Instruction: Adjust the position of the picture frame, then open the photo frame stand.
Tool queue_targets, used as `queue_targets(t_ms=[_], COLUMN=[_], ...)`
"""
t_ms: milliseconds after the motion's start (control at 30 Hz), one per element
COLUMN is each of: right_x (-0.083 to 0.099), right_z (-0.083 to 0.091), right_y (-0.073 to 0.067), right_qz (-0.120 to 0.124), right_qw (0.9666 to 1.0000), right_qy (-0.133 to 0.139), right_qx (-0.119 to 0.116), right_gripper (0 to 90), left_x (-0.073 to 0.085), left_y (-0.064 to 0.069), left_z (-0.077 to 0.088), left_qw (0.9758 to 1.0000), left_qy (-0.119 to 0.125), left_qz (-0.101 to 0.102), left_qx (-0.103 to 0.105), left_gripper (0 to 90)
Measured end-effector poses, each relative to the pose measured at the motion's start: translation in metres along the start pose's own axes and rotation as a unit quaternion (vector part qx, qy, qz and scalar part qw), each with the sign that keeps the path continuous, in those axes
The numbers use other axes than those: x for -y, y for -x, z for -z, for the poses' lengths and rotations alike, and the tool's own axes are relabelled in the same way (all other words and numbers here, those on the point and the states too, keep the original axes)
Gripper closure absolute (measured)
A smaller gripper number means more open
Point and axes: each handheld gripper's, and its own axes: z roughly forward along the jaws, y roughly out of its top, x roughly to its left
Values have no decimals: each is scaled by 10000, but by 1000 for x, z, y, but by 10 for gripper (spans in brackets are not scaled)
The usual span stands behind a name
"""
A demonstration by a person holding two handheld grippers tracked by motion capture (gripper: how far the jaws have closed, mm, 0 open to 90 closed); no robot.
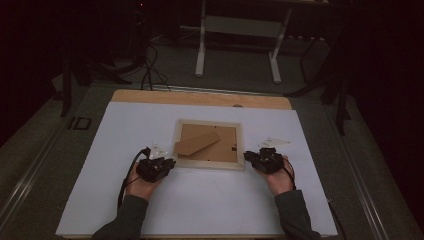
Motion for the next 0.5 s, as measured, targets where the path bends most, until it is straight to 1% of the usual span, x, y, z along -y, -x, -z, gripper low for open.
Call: queue_targets(t_ms=[100,200,300,433,467,500], right_x=[0,0,2,2,2,2], right_z=[2,5,6,6,6,6], right_y=[2,6,11,13,13,13], right_qz=[-67,-116,-246,-303,-303,-312], right_qw=[10000,9999,9996,9994,9994,9994], right_qy=[62,127,169,157,157,164], right_qx=[-17,5,6,11,11,16], right_gripper=[814,784,762,724,724,711], left_x=[-1,-2,-7,-10,-10,-11], left_y=[1,1,5,4,4,4], left_z=[3,7,16,22,22,24], left_qw=[10000,9997,9996,9993,9993,9991], left_qy=[41,60,207,269,269,277], left_qz=[-15,35,2,46,46,64], left_qx=[34,213,209,273,273,315], left_gripper=[790,774,720,670,670,670])
